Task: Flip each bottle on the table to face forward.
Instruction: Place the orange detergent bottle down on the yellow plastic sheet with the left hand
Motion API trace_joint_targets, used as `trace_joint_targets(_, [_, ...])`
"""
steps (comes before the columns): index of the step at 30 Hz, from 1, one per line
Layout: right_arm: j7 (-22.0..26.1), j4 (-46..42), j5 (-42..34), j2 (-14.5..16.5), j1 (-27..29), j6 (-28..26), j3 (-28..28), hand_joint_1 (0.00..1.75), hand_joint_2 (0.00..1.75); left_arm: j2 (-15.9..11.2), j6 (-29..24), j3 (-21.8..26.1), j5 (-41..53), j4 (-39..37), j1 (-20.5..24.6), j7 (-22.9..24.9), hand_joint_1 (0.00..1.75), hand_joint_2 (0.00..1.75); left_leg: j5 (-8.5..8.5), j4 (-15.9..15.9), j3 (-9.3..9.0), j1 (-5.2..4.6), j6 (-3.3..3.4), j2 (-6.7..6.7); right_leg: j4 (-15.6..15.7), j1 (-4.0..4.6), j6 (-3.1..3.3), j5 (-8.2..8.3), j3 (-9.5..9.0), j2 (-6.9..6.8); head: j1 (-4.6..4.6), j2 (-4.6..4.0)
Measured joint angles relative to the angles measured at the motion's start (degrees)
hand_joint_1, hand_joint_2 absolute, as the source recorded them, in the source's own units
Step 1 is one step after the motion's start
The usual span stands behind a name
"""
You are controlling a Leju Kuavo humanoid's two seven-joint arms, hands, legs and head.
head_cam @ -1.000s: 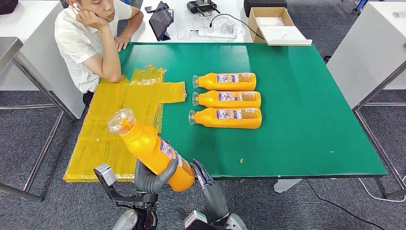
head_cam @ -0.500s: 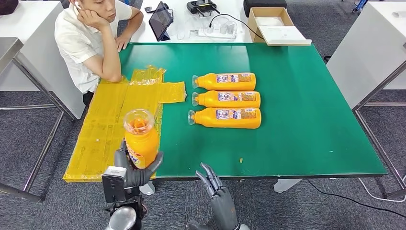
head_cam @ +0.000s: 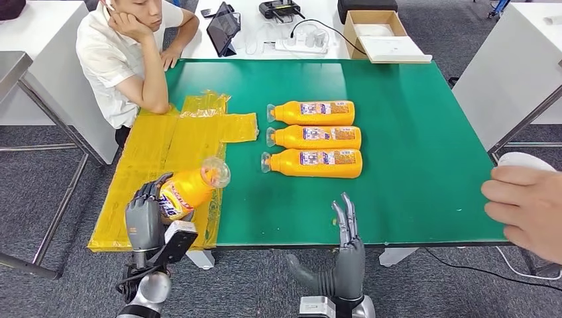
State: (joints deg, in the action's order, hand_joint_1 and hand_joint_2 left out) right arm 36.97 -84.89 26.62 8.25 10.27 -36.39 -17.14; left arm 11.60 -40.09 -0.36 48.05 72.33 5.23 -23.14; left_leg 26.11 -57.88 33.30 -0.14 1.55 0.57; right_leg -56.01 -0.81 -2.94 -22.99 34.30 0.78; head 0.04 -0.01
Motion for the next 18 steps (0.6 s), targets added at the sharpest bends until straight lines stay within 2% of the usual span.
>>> trace_joint_targets(3, [-0.1,-0.1,-2.1,0.1,0.0,0.0,0.4,0.0,1.75,-1.3,0.0,0.4,6.6,-2.6,2.1,6.6,1.75,1.75,0.0,0.0,0.0,0.01,0.0,-0.02,0.0,0.01,0.0,0.0,0.01,0.0,-0.01,0.0])
trace_joint_targets(7, [0.0,0.3,-4.9,0.0,-1.0,0.1,-0.9,0.0,0.0,-5.1,0.6,0.6,9.9,-12.2,9.4,14.3,1.75,1.75,-0.13,0.0,0.01,0.06,-0.1,0.03,-0.1,0.04,0.07,0.05,0.03,-0.03,0.01,0.01])
trace_joint_targets(12, [0.6,1.9,-9.0,0.0,-2.8,0.4,-3.2,0.0,0.0,-10.1,6.1,0.5,12.9,-30.2,21.4,20.8,1.75,1.75,-0.29,0.0,0.03,0.09,-0.22,-0.04,-0.1,0.06,0.19,0.16,0.09,-0.03,-0.01,0.01])
trace_joint_targets(15, [0.9,2.8,-10.4,0.0,-3.1,0.5,-3.9,0.0,0.0,-12.1,8.4,-0.2,15.9,-37.8,25.8,24.1,1.75,1.75,-0.3,0.0,0.03,0.09,-0.22,-0.02,-0.2,0.06,0.19,0.16,0.08,-0.03,-0.01,-0.01])
trace_joint_targets(18, [0.9,3.7,-11.0,-0.1,-3.3,0.5,-4.4,0.0,0.0,-13.2,8.7,-0.7,17.5,-42.7,28.6,25.5,1.75,1.75,-0.29,0.0,0.03,0.09,-0.23,0.03,-0.2,0.05,0.19,0.16,0.05,-0.04,0.01,-0.01])
